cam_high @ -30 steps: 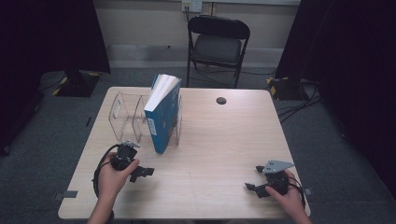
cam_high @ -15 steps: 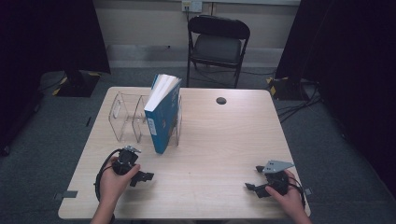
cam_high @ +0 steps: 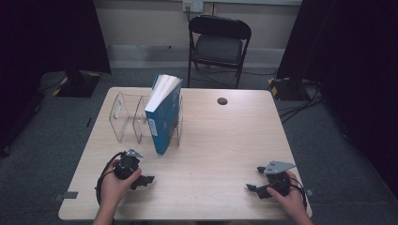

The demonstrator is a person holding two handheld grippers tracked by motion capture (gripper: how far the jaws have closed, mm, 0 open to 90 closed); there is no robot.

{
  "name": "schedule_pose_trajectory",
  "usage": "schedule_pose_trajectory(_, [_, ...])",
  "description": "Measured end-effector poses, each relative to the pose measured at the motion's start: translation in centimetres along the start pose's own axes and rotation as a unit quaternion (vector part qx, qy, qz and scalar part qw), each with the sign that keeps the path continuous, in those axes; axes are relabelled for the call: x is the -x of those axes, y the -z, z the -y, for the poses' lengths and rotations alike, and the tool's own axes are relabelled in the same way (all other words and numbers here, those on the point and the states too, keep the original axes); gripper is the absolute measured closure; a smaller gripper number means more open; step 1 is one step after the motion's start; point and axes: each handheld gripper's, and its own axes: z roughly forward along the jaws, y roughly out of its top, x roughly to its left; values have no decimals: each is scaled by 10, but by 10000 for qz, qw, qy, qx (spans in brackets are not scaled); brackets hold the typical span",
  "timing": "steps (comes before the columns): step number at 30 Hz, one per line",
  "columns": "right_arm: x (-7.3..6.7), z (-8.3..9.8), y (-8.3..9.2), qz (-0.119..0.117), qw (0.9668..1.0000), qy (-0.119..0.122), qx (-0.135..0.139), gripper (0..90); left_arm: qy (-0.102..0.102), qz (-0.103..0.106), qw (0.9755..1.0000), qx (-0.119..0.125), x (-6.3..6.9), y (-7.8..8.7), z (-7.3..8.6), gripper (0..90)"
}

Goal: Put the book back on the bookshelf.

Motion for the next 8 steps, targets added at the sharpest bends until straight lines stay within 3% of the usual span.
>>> schedule_pose_trajectory(8, [0, 0, 0, -5, 10000, -2, -3, 145, -278, -98, 9996, 10, 5, -2, 3, 110])
